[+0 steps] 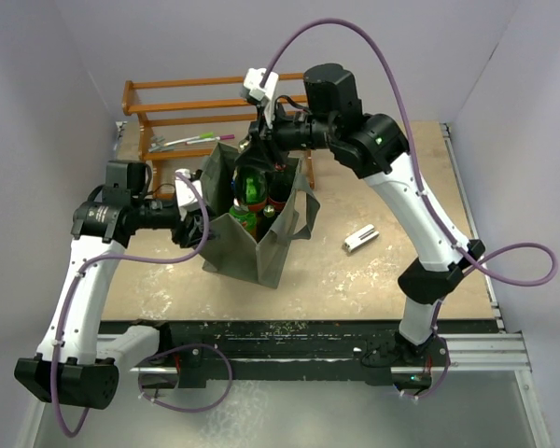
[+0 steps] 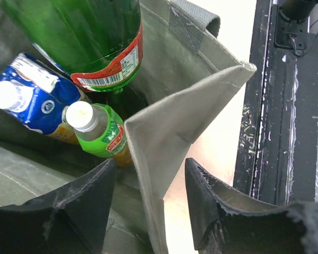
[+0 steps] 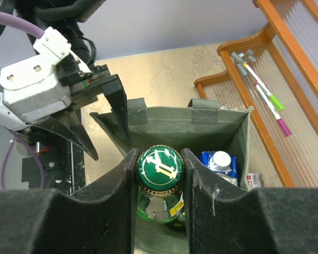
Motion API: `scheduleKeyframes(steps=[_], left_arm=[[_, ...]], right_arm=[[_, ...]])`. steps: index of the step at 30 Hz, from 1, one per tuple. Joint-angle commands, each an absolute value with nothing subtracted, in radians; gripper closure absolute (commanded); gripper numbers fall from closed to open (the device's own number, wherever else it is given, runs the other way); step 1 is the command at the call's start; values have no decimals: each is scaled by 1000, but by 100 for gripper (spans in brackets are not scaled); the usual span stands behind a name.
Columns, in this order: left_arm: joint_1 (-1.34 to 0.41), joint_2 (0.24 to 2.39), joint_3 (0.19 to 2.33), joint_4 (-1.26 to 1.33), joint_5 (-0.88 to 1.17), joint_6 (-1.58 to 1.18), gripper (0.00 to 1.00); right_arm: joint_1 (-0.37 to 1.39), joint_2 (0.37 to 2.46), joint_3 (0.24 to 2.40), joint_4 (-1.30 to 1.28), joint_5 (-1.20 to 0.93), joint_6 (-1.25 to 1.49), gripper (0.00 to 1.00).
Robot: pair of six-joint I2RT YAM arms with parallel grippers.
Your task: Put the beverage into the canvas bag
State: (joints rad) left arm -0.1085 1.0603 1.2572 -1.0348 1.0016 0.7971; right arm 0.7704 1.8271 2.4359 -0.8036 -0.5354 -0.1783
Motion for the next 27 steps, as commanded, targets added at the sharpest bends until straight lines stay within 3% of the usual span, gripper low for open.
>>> scheduleKeyframes(steps=[1,5,17,27], left_arm=[[-118,1039,1211,-966,1075,806,45],[-120,1007,1175,-950,1092,793,51],[-121,1035,1250,-1228,1161,1070,87],[-121,1082,1275,-1351,1151,1210,92]], right_arm=[[783,1771,2430,-600,-555,-140,100],[793,1769,2380,-580,-568,-122,100],[844,1744,2239,-537,-647,-124,100],[871,1700,2101,-529,-703,-172,100]])
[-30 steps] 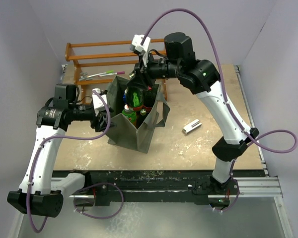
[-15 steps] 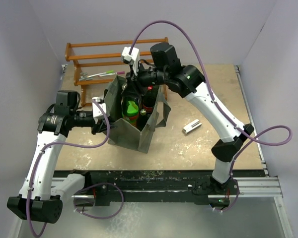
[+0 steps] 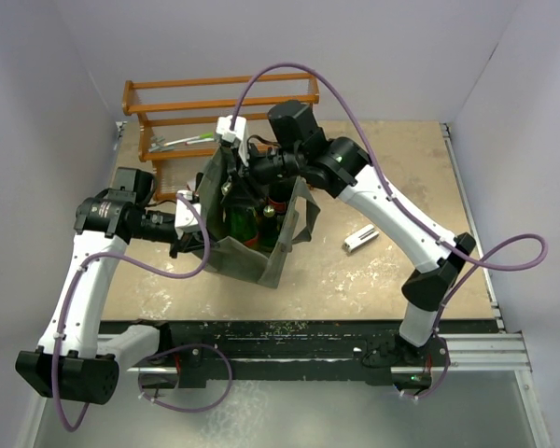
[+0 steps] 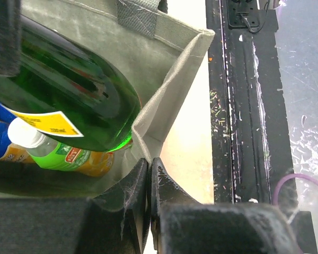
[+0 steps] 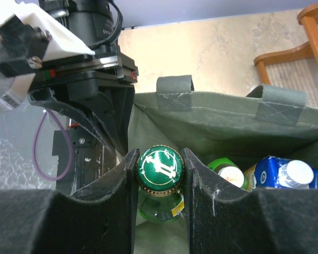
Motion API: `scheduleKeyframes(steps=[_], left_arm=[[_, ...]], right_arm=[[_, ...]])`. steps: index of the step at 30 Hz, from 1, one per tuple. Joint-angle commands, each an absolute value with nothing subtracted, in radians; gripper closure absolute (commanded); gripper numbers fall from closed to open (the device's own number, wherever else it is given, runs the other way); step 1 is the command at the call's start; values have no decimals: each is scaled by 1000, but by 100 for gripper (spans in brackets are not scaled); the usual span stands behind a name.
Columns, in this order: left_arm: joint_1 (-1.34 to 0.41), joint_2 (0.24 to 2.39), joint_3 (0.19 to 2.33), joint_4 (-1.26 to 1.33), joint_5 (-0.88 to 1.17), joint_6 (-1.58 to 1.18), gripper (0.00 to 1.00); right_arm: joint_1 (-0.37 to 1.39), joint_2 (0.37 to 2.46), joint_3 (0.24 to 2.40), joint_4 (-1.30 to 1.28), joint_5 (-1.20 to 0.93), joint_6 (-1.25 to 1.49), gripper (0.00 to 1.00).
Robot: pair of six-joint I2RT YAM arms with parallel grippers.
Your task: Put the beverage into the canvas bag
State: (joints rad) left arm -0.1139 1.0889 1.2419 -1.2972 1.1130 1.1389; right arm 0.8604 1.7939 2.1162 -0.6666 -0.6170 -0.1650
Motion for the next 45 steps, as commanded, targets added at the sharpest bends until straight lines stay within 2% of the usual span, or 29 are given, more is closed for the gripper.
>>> scheduleKeyframes(steps=[1,7,17,37,45], left_arm=[[-121,1080,1275,-1345,1150,1204,92],[-121,1061,1270,-1343,1157,1204,95],[-121,1045,1234,-1300,1157,1169,95],[-120,1056,1268,-1295,1196,1061,95],[-120,1035,1295,-1235,1236,927,98]], right_arm=[[871,1695,2082,-526,-701,-181,100],[871,1664,1955,-474,-653,-220,100],[873,1628,1756,-357,-660,-264,100],[874,1608,1551,-168,-664,-253,100],[874,1592,1420,-22,-673,-192,100]])
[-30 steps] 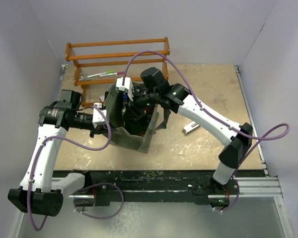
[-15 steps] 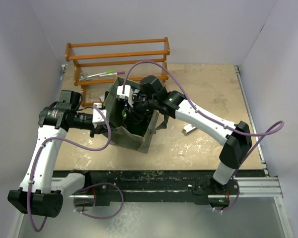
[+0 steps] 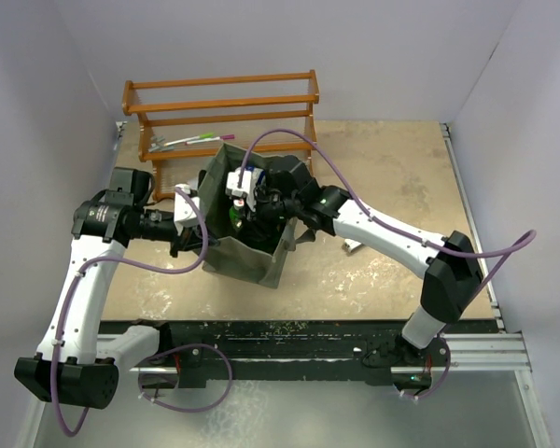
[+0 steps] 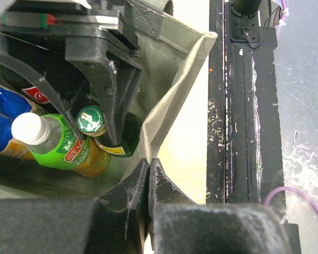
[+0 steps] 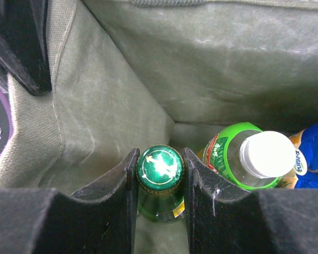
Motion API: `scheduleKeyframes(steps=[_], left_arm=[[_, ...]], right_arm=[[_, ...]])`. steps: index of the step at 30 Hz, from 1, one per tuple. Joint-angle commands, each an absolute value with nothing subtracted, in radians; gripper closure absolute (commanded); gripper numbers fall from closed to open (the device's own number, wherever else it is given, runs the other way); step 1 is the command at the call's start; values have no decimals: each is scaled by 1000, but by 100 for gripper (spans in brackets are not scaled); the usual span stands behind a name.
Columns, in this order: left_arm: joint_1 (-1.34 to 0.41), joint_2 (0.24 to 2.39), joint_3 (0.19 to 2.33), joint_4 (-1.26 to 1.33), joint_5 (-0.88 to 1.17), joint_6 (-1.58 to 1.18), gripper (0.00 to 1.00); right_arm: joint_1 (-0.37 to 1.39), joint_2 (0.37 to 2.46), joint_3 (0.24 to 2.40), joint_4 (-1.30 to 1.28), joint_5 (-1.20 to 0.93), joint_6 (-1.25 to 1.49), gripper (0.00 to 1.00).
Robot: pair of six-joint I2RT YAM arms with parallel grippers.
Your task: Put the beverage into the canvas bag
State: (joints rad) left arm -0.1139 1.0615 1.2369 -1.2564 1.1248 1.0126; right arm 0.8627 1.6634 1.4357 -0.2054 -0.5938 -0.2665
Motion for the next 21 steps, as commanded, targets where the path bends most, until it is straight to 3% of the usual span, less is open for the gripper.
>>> scheduleKeyframes(steps=[1,21], left_arm=[[-121,1035,1299,-1235,1236,919,98],[-120,1036,1321,-1226,1233,821,100]], right_arm=[[874,1592,1413,-13,-671,-189,100],[874,1676,1354,69,-662,-105,100]])
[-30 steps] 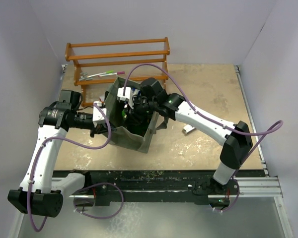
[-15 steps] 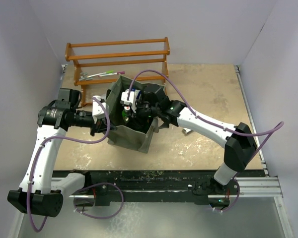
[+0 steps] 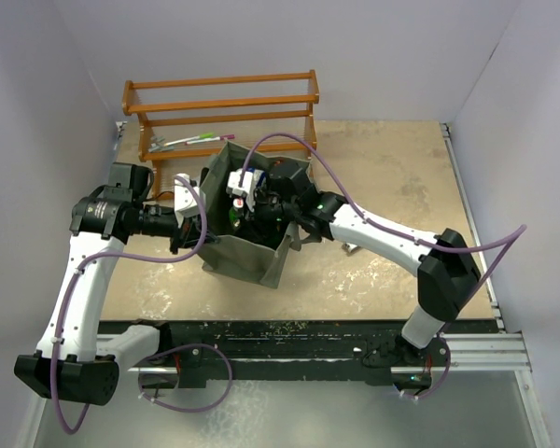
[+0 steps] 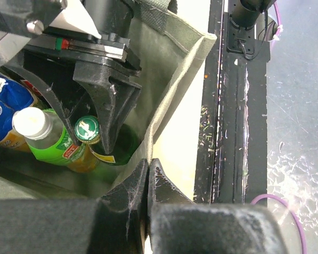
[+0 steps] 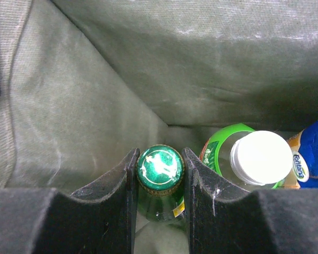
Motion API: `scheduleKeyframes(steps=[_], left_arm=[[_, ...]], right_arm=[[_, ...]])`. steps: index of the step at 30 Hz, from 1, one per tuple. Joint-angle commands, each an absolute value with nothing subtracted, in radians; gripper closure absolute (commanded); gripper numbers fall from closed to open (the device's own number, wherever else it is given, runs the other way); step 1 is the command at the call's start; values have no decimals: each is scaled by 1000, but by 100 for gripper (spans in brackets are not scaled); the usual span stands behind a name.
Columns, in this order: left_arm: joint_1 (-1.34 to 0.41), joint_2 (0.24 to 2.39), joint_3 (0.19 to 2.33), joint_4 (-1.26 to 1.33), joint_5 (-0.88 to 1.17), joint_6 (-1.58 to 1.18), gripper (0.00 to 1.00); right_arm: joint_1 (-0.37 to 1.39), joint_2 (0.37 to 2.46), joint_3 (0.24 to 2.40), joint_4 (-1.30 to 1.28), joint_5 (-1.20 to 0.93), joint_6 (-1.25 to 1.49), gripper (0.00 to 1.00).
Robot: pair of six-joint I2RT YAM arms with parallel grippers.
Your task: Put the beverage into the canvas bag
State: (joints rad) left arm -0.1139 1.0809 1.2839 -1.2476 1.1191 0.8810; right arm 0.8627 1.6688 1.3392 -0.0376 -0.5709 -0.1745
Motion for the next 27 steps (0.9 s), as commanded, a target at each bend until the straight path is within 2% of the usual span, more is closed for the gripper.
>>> scheduleKeyframes(steps=[1,13,21,27], left_arm=[[-120,1031,1318,-1217,1233,811,100],[-120,1005,1277,-1154,1194,762,100],[-119,1000,1272,-1134,1191,740,100],[-120,994,1258,-1123,1178,735,100]], right_arm=[[874,1684,1358,63,-668,-103,100],[877,1752,1458,-132,-658,-259,100],[876,1732,1426,-146,-660,-323,99],[876,1734,1442,-193,-638,-386,83]])
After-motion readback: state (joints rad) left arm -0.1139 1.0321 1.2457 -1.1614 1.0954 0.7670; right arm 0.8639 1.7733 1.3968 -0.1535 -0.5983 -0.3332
